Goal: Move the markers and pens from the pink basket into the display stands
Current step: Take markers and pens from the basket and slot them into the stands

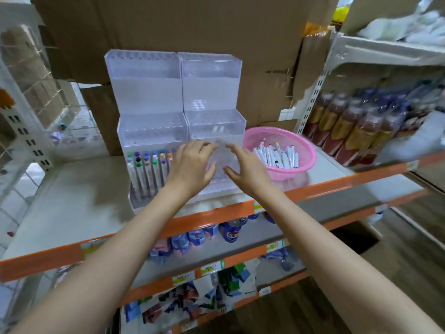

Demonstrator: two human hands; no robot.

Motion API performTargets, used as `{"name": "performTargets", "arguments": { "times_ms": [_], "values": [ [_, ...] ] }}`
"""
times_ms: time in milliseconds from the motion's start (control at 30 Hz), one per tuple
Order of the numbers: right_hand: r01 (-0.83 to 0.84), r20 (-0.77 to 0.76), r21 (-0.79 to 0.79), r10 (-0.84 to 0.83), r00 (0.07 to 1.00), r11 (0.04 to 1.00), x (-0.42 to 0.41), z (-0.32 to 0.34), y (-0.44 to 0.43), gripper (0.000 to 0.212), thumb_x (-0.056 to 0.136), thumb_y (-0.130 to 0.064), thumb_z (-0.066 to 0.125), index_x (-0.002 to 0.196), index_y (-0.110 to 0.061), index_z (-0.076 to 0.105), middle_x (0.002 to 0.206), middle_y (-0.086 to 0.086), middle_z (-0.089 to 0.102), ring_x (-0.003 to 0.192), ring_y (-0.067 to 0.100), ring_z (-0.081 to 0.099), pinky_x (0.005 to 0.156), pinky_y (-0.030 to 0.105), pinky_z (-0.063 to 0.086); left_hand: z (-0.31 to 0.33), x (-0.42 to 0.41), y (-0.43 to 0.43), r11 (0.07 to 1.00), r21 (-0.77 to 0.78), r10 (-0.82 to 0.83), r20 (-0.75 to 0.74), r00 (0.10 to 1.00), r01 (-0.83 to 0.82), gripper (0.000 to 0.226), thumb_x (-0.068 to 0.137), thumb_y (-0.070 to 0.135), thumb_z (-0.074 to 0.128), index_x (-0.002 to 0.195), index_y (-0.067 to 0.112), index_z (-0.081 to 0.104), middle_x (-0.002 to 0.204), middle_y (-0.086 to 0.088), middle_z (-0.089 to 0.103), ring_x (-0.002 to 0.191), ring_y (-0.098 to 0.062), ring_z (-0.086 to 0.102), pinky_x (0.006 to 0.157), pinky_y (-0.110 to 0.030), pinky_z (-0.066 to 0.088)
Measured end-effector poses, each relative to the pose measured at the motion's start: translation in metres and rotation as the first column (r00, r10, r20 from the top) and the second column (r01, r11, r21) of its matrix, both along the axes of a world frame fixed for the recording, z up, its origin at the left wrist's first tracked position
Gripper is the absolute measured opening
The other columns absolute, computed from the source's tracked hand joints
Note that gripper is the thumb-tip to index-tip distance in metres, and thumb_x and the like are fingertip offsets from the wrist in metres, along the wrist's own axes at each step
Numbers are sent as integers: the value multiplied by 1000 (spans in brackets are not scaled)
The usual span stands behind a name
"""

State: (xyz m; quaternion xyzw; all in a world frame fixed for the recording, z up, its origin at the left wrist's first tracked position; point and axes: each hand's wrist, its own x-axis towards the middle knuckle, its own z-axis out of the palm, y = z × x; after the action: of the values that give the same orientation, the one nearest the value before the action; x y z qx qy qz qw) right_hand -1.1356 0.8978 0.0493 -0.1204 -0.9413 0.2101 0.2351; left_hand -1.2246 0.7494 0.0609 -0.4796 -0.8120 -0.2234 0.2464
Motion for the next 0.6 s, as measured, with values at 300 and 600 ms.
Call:
{"name": "performTargets", "arguments": {
  "times_ms": [300, 600],
  "values": [
    [187, 136, 94, -199, 971, 978, 34, -6, 92, 55, 89, -27, 62, 140, -16, 44, 138, 8, 49, 127, 26, 45, 97, 37, 40, -9, 22, 101, 987, -124, -87, 107, 990, 100, 45, 78, 19, 66, 122, 8, 59, 118, -14, 59, 110, -34, 55, 90, -43, 42],
    [209, 247, 104, -229, 942, 972, 24, -12, 171, 50, 90, -30, 58, 138, -24, 46, 137, 4, 50, 124, 25, 46, 93, 38, 44, -13, 17, 194, 962, -268, -20, 130, 991, 54, 38, 91, 27, 50, 126, 11, 54, 126, -10, 52, 115, -30, 47, 91, -41, 36]
  ]
}}
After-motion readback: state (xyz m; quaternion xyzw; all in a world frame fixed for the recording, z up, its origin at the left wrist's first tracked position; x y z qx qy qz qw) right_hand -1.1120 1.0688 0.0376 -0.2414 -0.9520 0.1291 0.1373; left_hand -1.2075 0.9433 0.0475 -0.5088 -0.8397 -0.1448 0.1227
